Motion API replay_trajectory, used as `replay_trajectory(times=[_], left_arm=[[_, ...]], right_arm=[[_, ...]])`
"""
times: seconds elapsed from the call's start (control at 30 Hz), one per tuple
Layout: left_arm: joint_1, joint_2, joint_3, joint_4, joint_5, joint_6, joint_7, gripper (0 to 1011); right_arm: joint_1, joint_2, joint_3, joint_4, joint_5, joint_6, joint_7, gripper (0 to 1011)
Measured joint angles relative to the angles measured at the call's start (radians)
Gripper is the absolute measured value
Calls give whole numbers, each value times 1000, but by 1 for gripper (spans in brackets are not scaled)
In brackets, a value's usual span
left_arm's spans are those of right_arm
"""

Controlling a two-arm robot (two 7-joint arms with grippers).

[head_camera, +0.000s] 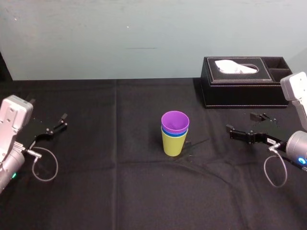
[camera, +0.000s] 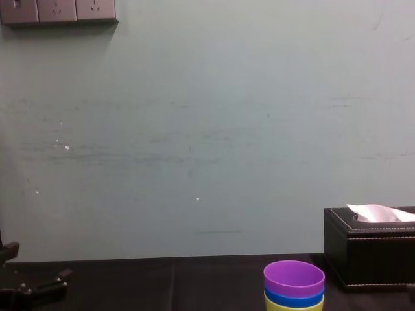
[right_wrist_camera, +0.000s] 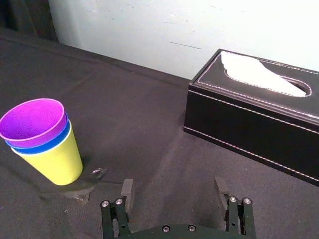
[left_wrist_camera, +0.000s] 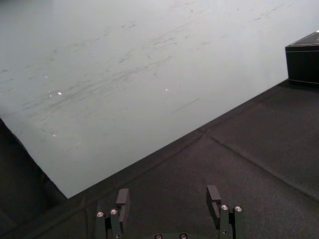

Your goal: Stack the three plastic cups sequentially using one hand.

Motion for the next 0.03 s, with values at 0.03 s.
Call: replay_trajectory(times=[0.03], left_arm=[[0,0,0,0,0,0,0,1011]], right_arm=[[0,0,0,0,0,0,0,1003]])
